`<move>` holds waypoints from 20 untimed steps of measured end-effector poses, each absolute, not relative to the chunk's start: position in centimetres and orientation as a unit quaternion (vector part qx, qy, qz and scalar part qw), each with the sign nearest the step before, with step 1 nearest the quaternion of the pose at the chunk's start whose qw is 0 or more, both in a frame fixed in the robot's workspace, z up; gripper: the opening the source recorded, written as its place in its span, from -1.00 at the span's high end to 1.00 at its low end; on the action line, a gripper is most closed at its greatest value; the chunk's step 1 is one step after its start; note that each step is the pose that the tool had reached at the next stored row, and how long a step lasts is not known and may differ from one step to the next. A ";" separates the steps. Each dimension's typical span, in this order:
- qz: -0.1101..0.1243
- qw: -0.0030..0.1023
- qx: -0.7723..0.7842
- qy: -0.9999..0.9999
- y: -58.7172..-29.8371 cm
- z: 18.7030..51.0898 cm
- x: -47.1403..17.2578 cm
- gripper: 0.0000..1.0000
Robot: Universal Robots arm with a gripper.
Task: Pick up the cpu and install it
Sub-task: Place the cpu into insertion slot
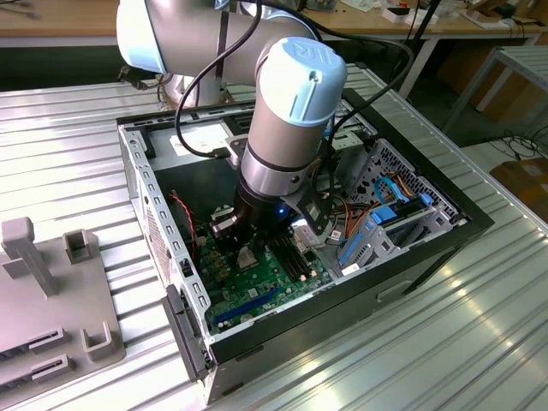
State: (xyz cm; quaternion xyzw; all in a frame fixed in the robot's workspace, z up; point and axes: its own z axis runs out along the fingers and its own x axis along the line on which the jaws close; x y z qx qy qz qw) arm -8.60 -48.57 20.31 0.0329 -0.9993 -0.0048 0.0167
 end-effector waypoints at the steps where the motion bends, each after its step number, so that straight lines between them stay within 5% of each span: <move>1: -0.005 0.017 0.033 -0.999 -48.6 20.3 -8.6 -0.09; 14: -0.008 0.016 0.039 -0.999 -48.6 20.1 -8.8 -0.09; 17: -0.009 0.016 0.039 -0.999 -48.6 20.1 -8.8 0.16; 20: -0.009 0.016 0.039 -0.999 -48.6 20.1 -8.8 0.16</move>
